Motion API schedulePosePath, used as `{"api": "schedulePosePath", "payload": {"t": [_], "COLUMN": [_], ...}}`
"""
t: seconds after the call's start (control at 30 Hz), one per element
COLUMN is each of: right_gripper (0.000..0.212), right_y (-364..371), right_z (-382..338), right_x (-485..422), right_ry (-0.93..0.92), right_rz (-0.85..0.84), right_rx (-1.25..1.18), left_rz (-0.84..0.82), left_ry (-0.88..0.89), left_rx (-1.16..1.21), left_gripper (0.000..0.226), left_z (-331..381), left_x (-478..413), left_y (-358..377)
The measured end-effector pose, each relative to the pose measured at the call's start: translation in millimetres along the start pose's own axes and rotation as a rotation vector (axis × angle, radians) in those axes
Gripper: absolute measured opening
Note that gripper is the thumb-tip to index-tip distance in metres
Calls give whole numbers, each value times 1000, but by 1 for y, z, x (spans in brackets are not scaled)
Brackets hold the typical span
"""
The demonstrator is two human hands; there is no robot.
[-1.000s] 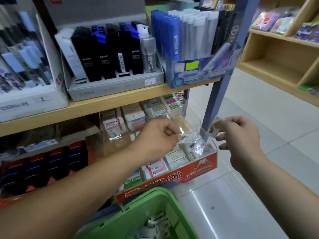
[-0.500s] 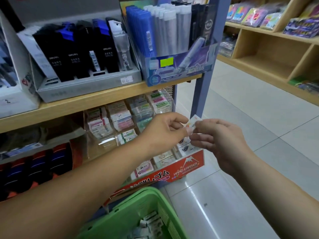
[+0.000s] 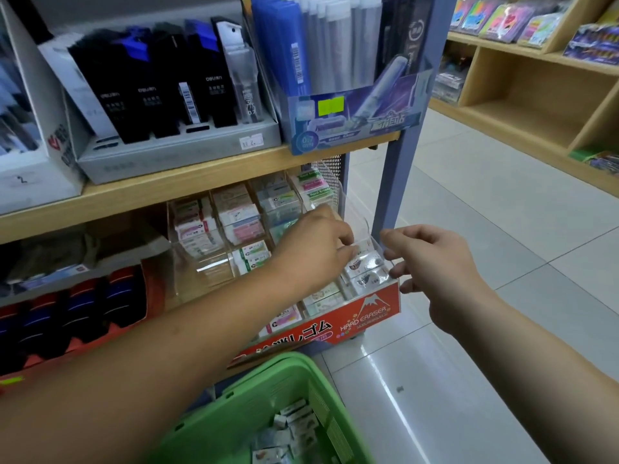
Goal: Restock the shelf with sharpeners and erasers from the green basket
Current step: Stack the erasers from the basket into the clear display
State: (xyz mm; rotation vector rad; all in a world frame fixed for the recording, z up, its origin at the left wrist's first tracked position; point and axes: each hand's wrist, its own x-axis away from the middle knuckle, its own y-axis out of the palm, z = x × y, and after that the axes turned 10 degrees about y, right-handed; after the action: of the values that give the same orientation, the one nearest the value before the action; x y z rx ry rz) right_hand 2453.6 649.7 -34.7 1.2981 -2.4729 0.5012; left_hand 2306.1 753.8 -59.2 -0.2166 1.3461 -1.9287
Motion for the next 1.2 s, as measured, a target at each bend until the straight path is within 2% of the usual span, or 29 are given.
{"api": "schedulePosePath", "payload": {"t": [0.13,0.23,0.33,0.4,0.53,0.6,0.7,0.8,0.93,1.07,1.13,1.2], "right_gripper": [22,22,22,20,15,17,36,59,69,86,93,98], "right_y": [1,3,3,11,35,45,55,72,103,121,127,130], "right_z": [-3,-4,1,13,78,116,171,222,273,313,330,339], "right_x": [8,20,43,60,81,88,95,95,78,64,56,48], "right_ry": [-21,-107,-160,-187,-204,-240,-201,-110,1,213,245,221], "right_rz": [-29,-86,-324,-493,-644,-680,-788,-845,-835,-803,-799,-810], "right_rx": [65,212,371,535,745,957,1332,1514,1487,1289,1286,1309], "left_rz": [-94,1,213,222,112,-5,-227,-320,-551,-738,-784,-829], "left_ry": [-10,33,81,44,-89,-208,-438,-646,-751,-860,-908,-880], "left_rx": [-114,-32,147,254,353,367,486,540,439,456,435,325], "left_gripper": [29,28,15,12,9,6,8,11,21,56,73,83], "left_z": [3,7,15,18,3,-13,-36,-57,-81,-92,-92,-89], "left_x": [2,19,70,120,202,234,280,325,371,408,418,419], "left_y": [-4,-15,-25,-22,10,33,75,114,146,164,175,186]}}
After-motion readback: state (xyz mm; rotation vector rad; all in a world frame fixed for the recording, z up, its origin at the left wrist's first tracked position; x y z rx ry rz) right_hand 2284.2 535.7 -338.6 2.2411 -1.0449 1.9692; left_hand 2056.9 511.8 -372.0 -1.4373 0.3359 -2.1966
